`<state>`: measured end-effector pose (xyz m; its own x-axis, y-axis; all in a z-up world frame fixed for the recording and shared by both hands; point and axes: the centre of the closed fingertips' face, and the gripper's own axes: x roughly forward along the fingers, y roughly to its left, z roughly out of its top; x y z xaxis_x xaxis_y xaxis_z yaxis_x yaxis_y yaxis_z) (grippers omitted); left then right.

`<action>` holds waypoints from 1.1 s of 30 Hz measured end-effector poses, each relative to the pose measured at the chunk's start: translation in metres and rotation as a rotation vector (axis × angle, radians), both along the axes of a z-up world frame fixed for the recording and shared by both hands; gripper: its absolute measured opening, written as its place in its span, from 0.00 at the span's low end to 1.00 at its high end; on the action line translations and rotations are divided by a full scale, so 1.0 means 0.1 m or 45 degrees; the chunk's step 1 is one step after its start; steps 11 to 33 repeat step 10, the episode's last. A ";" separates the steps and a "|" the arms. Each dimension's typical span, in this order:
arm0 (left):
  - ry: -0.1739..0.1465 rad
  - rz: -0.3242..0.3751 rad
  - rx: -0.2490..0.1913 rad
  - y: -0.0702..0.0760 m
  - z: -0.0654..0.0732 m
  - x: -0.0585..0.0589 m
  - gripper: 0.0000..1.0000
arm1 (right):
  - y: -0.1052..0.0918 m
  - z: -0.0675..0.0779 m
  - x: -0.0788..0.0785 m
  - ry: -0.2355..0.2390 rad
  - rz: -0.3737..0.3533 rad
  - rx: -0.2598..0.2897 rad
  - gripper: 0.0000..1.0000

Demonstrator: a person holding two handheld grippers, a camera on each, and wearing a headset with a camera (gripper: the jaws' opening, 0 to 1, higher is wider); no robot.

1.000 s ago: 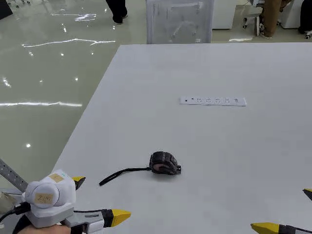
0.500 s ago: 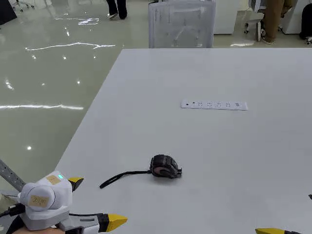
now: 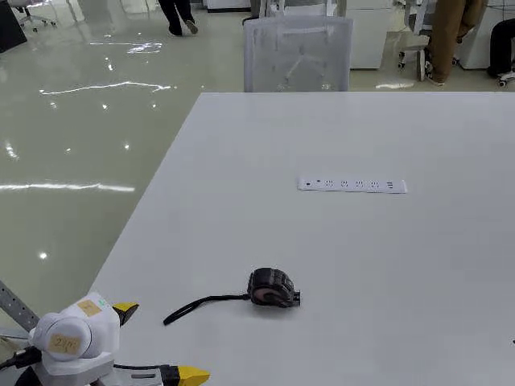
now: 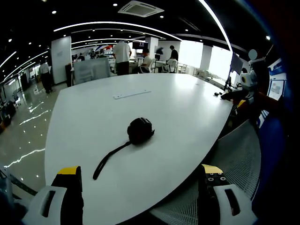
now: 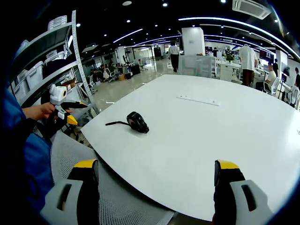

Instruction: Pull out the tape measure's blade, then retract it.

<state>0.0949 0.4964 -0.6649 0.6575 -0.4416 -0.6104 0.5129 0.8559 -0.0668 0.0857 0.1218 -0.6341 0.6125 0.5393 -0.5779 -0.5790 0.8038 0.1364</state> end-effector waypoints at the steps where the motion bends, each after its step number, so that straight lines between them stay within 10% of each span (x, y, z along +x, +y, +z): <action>1: 0.001 -0.001 -0.001 0.00 0.00 0.00 1.00 | -0.01 0.00 0.01 -0.001 -0.003 0.001 1.00; 33: -0.006 -0.002 0.001 0.03 -0.01 0.01 1.00 | 0.04 0.01 0.04 -0.014 0.002 -0.004 1.00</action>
